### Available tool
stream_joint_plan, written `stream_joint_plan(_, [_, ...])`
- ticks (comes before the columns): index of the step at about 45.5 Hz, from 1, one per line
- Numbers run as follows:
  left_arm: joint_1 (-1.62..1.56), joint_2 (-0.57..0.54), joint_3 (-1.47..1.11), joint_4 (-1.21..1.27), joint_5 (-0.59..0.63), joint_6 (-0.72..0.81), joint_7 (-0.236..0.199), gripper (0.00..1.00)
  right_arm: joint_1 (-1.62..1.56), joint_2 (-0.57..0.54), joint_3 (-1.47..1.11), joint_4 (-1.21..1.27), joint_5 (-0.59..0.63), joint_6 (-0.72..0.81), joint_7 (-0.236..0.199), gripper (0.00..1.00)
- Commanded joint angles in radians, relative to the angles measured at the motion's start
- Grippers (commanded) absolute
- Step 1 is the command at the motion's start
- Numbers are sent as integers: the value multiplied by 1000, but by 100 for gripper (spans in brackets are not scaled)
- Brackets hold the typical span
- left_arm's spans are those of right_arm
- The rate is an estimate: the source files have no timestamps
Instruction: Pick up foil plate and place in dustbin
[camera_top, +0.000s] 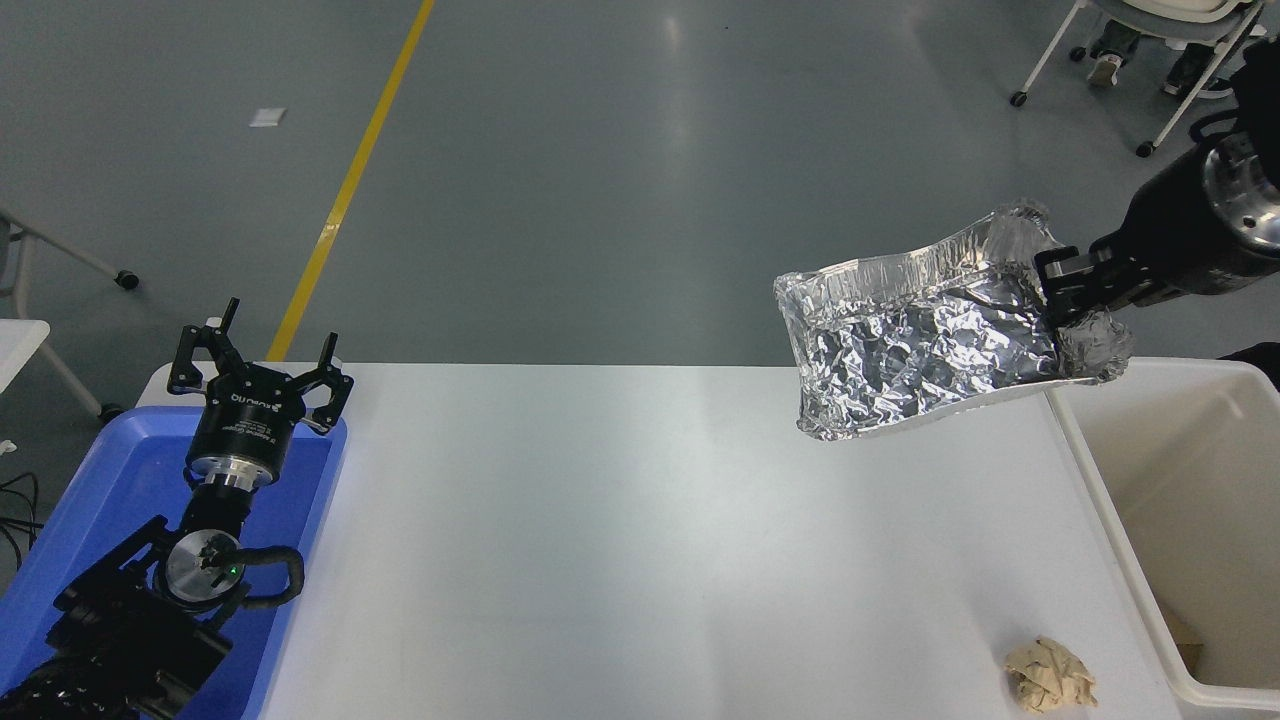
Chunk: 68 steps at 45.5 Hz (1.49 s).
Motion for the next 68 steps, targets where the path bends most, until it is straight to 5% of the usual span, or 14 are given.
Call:
stream_joint_plan(1, [0,0,1,0,0,0,0,100,-56,-165,-77,-118,-154,-4,0,0])
stream_joint_plan(15, [0,0,1,0,0,0,0,100,-482,-475,77,-585,-195,-50,31,0])
stream_joint_plan(23, [0,0,1,0,0,0,0,100,-933,-491,342,-827,-179,-179,76,0])
stream_joint_plan(39, [0,0,1,0,0,0,0,100,-1628,-238,959,-1249,-22,-233,65,0])
stream_joint_plan(51, [-2,0,1,0,-2,0,0,100,-1789,-110,996,-1340,50,-320,51,0])
stream_joint_plan(68, [-2,0,1,0,-2,0,0,100,-1805,-90,996,-1341,50,-357,50,0])
